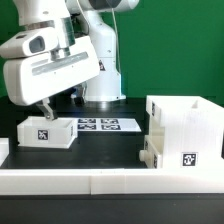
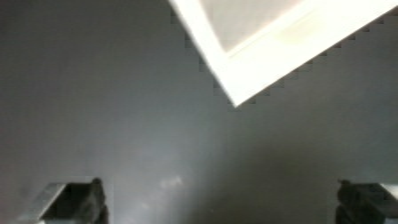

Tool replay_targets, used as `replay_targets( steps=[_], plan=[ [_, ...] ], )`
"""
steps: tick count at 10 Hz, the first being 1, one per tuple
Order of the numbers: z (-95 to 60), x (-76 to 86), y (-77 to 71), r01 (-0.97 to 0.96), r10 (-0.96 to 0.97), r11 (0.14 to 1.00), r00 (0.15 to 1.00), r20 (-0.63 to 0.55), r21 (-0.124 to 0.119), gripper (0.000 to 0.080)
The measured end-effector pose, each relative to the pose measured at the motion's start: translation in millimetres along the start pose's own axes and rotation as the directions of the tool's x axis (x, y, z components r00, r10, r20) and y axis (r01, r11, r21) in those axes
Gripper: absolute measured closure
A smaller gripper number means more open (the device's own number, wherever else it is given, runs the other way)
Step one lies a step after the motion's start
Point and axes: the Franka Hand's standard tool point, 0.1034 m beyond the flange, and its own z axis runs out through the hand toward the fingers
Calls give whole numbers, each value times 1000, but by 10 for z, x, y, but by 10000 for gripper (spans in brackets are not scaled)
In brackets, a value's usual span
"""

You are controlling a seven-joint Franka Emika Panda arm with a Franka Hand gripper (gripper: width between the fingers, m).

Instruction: Assemble drawer

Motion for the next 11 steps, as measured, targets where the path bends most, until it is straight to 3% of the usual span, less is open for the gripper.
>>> replay_targets(
  steps=[2,8,10,11],
  plan=[
    [23,-196,-54,-171,171,985,985,-8,-6,151],
    [36,-163,-71,-537,537,843,843,-11,4,151],
    [83,-158,-130,-697,696,717,717,-30,-19,151],
    [130,-188,-187,-727,727,687,687,-19,-16,151]
  ],
)
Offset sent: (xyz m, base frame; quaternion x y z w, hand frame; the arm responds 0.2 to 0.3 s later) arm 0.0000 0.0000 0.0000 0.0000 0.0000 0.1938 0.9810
